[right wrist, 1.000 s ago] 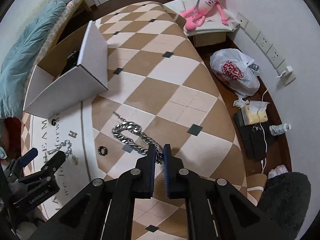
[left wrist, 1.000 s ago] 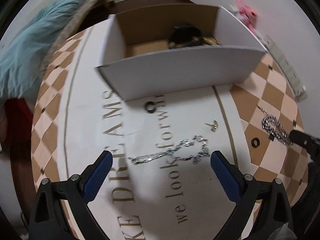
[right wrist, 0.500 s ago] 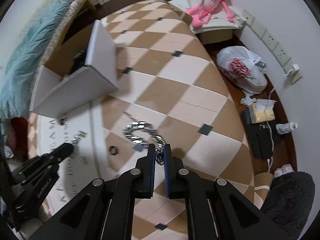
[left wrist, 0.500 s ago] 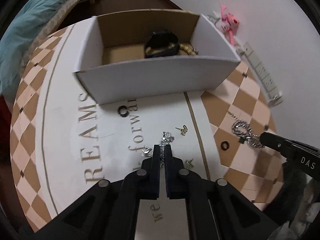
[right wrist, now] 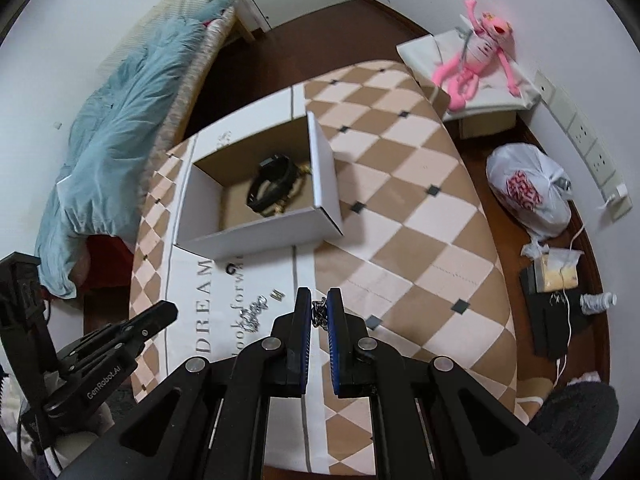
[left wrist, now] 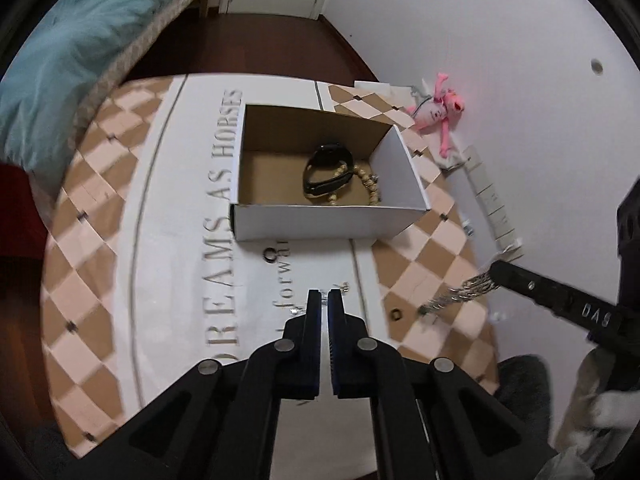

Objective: Organize jewelry
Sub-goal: 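Grasp the thick silver chain with the right tool, then grasp the thin silver chain with the left tool while the right tool holds the thick chain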

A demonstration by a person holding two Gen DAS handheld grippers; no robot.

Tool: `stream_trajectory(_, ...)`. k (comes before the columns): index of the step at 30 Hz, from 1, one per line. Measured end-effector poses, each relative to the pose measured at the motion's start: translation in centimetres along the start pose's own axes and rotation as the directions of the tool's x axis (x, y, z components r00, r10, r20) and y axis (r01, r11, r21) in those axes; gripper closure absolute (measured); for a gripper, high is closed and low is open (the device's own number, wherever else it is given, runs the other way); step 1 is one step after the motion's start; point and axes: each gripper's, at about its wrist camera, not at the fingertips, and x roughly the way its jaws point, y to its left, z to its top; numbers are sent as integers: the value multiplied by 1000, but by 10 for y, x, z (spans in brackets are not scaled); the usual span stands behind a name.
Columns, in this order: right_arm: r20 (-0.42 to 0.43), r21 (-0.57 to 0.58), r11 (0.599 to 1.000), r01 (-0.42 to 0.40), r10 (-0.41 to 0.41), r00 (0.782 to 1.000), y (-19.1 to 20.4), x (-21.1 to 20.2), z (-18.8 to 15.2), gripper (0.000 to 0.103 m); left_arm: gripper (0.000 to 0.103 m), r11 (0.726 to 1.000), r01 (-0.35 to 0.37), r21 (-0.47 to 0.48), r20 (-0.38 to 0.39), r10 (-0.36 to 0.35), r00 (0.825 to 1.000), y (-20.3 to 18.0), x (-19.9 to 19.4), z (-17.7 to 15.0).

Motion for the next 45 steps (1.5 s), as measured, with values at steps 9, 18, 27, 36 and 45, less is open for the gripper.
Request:
stream_trajectory(9,-55,33,997,71,-69,996,-23,30,-17,95,31,981,-167,97,-62,173,983,-10,64,-9)
stream_trajectory(18,-93,71,992,108,-101,991,-43,46,-31,95,55,922,-212,324,-93,254,963,-38,105,-20)
stream_trajectory(27,-78,66,996,68,-62,995,-35,36,-25,95,103,978,-103,181,-108,124,986,-21,84,-15)
stream_trajectory(36,-16,19,999,-32,32,999,-8,-7,-5,95,103,997,-21,74,-30,23,999,-6,1,-15)
stream_trajectory(45,-49,-2,1000,-13,13,999,-4,8,-8,95,76,989,-86,117,-128,101,987,-9,41,-16)
